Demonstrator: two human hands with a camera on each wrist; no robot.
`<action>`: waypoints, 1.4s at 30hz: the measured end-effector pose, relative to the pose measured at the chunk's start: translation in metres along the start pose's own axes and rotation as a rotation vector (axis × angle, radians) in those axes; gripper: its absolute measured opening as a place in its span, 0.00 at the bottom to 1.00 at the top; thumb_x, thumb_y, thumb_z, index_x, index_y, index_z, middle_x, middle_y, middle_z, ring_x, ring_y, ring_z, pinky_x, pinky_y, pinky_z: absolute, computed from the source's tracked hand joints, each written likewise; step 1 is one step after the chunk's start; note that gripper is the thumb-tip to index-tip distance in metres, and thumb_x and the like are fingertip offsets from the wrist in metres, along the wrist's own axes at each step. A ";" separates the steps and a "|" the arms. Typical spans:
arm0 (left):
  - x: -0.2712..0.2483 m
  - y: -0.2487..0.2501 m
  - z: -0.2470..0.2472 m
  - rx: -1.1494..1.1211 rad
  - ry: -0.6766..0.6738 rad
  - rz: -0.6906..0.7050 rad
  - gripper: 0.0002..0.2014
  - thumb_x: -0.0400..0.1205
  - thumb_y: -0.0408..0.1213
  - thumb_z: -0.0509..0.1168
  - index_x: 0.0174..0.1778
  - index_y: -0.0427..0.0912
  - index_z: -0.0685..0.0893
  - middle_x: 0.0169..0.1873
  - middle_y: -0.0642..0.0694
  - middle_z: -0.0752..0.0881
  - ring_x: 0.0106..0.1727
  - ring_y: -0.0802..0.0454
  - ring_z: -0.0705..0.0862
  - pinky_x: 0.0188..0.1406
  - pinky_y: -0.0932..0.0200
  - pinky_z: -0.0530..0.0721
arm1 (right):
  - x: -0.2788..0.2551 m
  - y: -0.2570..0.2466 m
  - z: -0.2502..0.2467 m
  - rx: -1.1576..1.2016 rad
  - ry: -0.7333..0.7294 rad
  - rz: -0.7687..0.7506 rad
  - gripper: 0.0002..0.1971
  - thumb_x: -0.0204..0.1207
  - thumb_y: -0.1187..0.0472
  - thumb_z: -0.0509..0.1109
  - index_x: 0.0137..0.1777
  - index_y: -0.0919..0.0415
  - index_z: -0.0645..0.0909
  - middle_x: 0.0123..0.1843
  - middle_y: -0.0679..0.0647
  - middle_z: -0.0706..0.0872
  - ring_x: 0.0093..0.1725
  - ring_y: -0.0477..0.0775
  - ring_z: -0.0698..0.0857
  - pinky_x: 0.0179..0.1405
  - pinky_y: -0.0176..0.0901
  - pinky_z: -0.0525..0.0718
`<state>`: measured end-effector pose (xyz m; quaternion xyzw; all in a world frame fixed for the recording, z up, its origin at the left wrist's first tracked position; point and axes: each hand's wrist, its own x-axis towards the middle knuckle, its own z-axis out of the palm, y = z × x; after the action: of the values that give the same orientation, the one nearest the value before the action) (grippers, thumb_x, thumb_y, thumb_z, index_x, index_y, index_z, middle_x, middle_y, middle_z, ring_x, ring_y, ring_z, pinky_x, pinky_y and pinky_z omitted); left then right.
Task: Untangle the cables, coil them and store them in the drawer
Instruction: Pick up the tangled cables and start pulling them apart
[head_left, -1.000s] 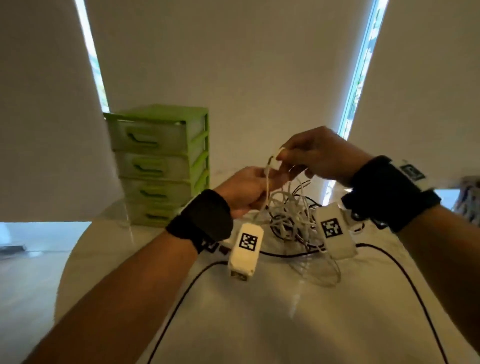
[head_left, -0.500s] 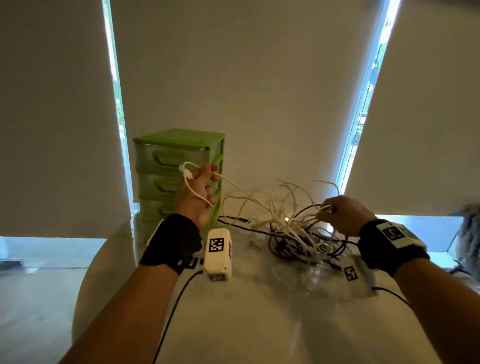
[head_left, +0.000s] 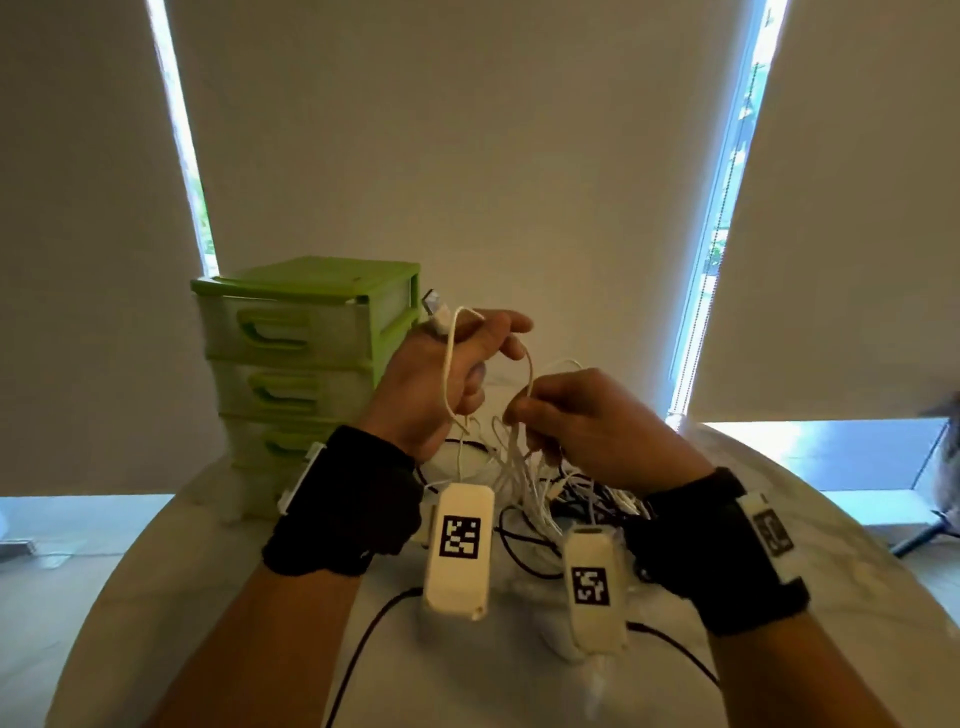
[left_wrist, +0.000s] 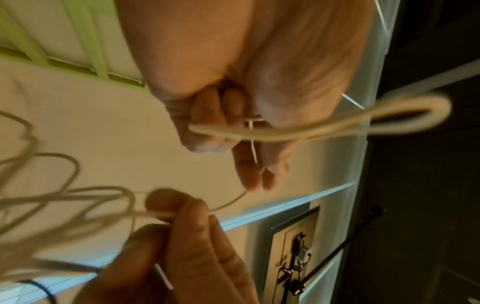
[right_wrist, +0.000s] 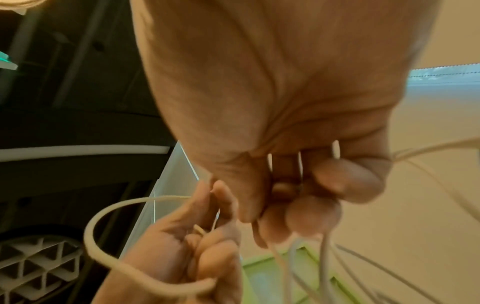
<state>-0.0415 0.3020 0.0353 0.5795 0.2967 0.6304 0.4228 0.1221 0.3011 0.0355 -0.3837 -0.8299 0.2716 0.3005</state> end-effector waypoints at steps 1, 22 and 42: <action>0.000 -0.002 -0.002 0.016 -0.006 -0.024 0.09 0.85 0.33 0.60 0.52 0.41 0.86 0.32 0.47 0.79 0.18 0.61 0.59 0.15 0.69 0.56 | 0.001 0.003 -0.002 0.039 0.036 0.009 0.11 0.83 0.56 0.64 0.46 0.57 0.87 0.30 0.46 0.84 0.28 0.41 0.81 0.33 0.34 0.79; 0.014 -0.008 -0.019 0.076 0.519 0.039 0.10 0.84 0.37 0.65 0.38 0.47 0.87 0.31 0.52 0.85 0.16 0.61 0.60 0.14 0.67 0.57 | -0.008 0.079 -0.060 -0.356 0.137 0.447 0.06 0.76 0.51 0.73 0.39 0.50 0.85 0.42 0.50 0.88 0.41 0.48 0.84 0.35 0.36 0.77; -0.010 -0.020 0.027 0.465 -0.045 -0.034 0.06 0.83 0.35 0.66 0.45 0.39 0.88 0.18 0.61 0.82 0.20 0.69 0.78 0.23 0.79 0.70 | -0.006 0.009 -0.018 0.360 0.240 -0.161 0.11 0.83 0.64 0.65 0.59 0.65 0.86 0.37 0.49 0.86 0.30 0.36 0.82 0.31 0.26 0.78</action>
<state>-0.0114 0.2994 0.0168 0.6701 0.4340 0.5249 0.2950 0.1426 0.3052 0.0398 -0.2861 -0.7543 0.3427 0.4815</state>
